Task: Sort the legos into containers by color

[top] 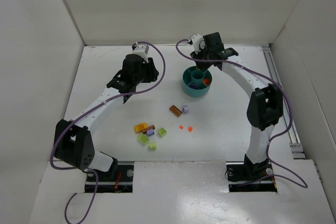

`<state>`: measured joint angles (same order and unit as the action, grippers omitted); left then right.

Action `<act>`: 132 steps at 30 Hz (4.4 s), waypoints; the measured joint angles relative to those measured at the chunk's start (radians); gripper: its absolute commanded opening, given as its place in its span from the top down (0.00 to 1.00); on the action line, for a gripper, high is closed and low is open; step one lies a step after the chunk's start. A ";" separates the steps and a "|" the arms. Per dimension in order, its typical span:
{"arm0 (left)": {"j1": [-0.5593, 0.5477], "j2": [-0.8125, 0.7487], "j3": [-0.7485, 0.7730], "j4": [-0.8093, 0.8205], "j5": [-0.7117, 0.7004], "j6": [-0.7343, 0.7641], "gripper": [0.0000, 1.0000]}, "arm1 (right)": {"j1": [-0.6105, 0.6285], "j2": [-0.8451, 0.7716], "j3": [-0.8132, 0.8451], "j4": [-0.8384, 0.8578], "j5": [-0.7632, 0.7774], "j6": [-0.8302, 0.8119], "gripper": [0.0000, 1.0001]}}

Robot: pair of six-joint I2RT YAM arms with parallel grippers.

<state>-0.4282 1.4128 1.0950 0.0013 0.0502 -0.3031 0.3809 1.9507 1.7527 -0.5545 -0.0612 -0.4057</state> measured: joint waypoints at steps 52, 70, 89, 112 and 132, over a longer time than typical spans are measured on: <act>0.000 0.000 0.000 -0.001 0.073 0.005 1.00 | -0.055 -0.066 -0.120 0.175 -0.077 0.122 0.71; 0.000 0.024 0.000 -0.011 0.074 0.011 1.00 | -0.055 -0.073 -0.127 0.187 -0.067 0.122 0.71; 0.000 0.024 0.000 -0.010 0.074 0.014 1.00 | -0.054 -0.041 -0.127 0.133 -0.062 0.154 0.63; 0.000 0.024 0.000 0.003 0.073 0.014 1.00 | -0.055 -0.038 -0.042 -0.079 -0.019 0.044 0.89; 0.026 0.180 0.227 -0.079 0.079 0.040 1.00 | -0.055 -0.022 0.060 -0.199 0.078 -0.018 0.89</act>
<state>-0.4026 1.5929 1.3216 -0.0776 0.1287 -0.2630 0.3260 1.9285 1.8126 -0.7532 0.0166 -0.4232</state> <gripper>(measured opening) 0.332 0.424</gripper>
